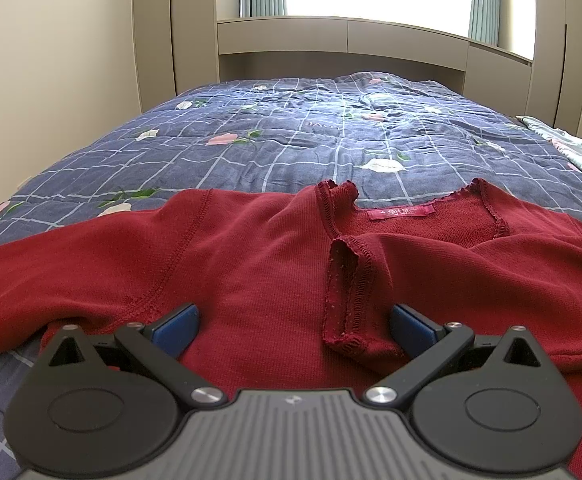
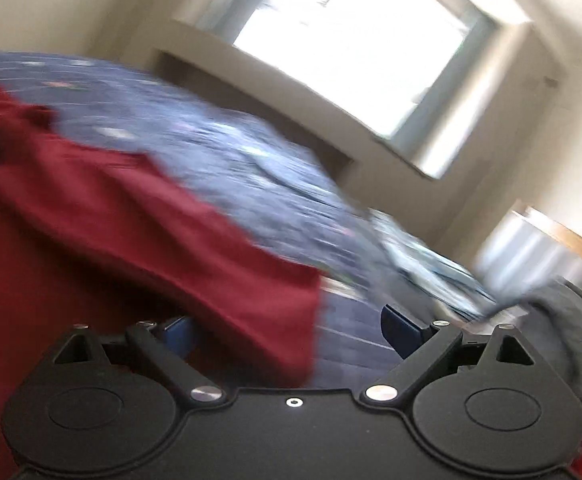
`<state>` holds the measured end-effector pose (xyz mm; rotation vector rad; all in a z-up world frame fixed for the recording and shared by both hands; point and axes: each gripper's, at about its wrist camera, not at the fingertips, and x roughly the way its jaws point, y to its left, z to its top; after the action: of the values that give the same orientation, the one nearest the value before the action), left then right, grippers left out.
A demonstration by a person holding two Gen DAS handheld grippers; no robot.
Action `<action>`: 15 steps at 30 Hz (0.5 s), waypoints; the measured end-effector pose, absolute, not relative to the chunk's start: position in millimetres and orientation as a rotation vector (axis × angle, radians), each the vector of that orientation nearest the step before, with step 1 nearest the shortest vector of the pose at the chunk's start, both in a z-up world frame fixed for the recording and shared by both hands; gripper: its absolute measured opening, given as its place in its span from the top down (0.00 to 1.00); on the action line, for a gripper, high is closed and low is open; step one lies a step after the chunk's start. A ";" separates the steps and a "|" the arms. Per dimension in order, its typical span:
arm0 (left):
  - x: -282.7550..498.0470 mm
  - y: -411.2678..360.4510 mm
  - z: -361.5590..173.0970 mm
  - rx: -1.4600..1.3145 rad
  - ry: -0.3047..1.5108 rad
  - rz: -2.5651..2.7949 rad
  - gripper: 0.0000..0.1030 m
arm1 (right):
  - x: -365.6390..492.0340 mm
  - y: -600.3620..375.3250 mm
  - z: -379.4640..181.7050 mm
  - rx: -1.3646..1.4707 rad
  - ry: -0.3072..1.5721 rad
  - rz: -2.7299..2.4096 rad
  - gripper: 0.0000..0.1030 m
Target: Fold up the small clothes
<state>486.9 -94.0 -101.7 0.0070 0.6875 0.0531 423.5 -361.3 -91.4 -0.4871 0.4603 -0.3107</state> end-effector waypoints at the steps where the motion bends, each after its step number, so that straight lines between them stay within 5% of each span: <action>1: 486.9 -94.0 -101.7 0.007 0.687 0.053 0.00 | 423.9 -369.1 -89.7 -0.456 0.462 -0.348 0.09; 15: 487.0 -94.5 -102.1 0.009 0.687 0.055 0.00 | 424.2 -402.9 -95.9 -0.357 0.560 -0.422 0.02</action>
<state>487.0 -94.5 -102.1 0.0086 0.6868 0.0545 424.2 -402.9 -95.9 -0.3575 0.5597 -0.4216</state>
